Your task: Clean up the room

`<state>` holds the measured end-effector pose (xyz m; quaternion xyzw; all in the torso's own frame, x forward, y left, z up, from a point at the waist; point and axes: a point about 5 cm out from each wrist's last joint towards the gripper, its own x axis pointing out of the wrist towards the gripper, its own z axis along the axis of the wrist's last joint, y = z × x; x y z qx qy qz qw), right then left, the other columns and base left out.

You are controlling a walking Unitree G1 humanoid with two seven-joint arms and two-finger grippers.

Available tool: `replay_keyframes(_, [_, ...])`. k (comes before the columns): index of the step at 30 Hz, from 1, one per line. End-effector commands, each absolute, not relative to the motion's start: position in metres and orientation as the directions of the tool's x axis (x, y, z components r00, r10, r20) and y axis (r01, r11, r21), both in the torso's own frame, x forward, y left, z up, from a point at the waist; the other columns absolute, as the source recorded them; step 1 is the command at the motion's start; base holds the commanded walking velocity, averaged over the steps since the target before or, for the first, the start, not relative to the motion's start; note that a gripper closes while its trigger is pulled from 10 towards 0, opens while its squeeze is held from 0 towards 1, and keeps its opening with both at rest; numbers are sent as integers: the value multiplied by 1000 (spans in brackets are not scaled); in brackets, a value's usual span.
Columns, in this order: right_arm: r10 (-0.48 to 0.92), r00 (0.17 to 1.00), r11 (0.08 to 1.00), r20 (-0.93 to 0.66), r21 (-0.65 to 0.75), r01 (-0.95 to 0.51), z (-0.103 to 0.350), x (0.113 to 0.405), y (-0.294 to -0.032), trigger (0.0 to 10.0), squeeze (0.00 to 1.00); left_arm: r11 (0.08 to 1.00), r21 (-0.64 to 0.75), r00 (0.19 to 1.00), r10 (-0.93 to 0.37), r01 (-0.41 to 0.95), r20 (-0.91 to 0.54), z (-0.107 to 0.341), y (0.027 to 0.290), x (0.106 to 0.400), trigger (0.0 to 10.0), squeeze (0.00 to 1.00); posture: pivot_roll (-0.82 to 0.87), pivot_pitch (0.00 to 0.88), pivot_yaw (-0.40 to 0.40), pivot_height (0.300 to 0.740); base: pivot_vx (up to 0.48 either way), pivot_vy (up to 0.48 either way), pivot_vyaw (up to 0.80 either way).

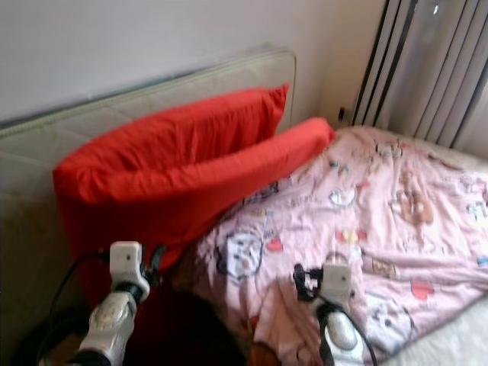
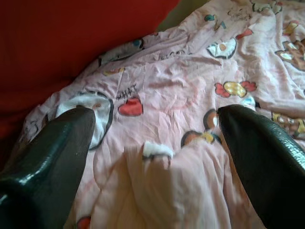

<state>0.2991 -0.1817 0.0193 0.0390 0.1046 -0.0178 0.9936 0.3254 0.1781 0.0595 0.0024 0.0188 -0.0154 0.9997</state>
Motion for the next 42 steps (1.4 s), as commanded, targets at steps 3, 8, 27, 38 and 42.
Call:
replay_keyframes(3, [-15, 976, 996, -218, 82, 33, 19, 301, -178, 10000, 0, 999, 26, 997, -39, 41, -64, 56, 181, 324, 10000, 0, -48, 0, 18, 655, 0, 0, 0])
replay_keyframes(8, [-17, 976, 996, -216, 84, 35, 21, 302, -178, 10000, 0, 999, 23, 997, -41, 42, -68, 56, 181, 324, 10000, 0, -47, 0, 18, 655, 0, 0, 0])
replay_keyframes(27, [-20, 973, 996, -229, 79, 39, 19, 302, -175, 10000, 0, 999, 18, 997, -43, 44, -68, 57, 182, 326, 10000, 0, -43, 3, 19, 602, 0, 0, 0])
replay_keyframes(38, [-18, 973, 995, -228, 88, 39, 21, 305, -173, 10000, 0, 998, 14, 996, -55, 56, -70, 59, 182, 328, 10000, 0, -41, 7, 21, 602, 0, 0, 0])
replay_keyframes(42, [-38, 966, 992, -257, 105, 67, 17, 303, -176, 10000, 0, 998, 16, 996, -54, 55, -77, 58, 183, 328, 10000, 0, -39, 8, 22, 602, 0, 0, 0])
